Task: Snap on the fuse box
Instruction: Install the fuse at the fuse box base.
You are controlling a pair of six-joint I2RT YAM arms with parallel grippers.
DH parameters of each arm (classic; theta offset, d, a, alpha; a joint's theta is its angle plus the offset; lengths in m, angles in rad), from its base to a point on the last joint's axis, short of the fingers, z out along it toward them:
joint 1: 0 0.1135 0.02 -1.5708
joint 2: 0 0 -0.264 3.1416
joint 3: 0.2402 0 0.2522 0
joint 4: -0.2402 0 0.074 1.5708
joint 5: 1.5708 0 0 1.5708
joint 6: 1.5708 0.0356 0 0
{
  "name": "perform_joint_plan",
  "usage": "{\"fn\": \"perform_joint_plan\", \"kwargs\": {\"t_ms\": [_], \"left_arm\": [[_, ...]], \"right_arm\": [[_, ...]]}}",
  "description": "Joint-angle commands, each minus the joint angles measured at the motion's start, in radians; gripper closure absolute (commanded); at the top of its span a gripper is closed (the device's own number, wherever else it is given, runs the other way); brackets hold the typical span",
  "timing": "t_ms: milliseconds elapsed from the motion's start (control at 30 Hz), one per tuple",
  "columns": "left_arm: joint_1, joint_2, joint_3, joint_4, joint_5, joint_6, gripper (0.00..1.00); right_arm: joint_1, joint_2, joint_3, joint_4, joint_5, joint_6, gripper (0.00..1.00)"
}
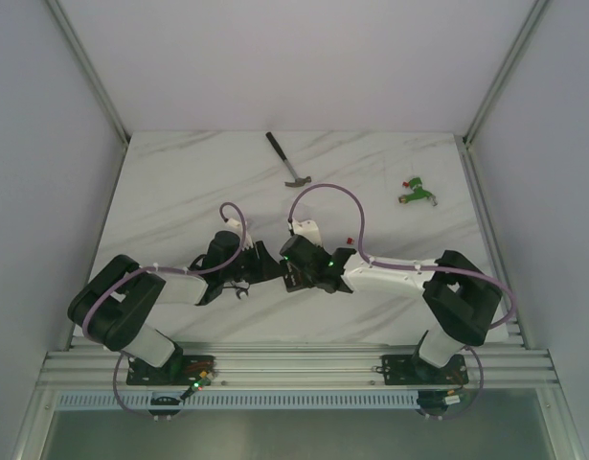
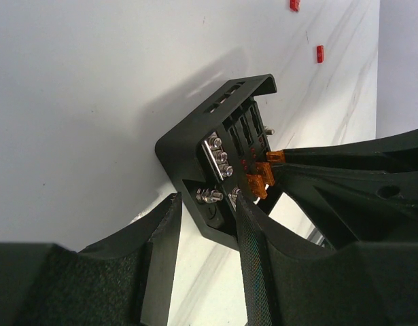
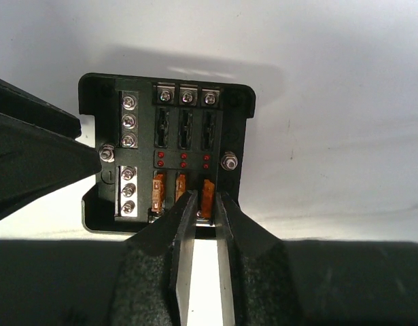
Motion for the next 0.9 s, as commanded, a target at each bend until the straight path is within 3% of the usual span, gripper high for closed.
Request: {"fn": "perform_joint_plan", "kwargs": {"t_ms": [0, 333, 867], "left_arm": [[-0.005, 0.010, 0.021, 0.017, 0.011, -0.001, 0.53], [-0.005, 0.008, 0.021, 0.016, 0.012, 0.000, 0.54], [-0.005, 0.010, 0.023, 0.016, 0.014, -0.002, 0.54]], "right_arm": [[0.004, -0.021, -0.003, 0.000, -0.006, 0.018, 0.74], [-0.002, -0.068, 0.020, -0.032, -0.016, 0.022, 0.68], [-0.037, -0.045, 0.051, -0.062, -0.077, 0.049, 0.77]]}}
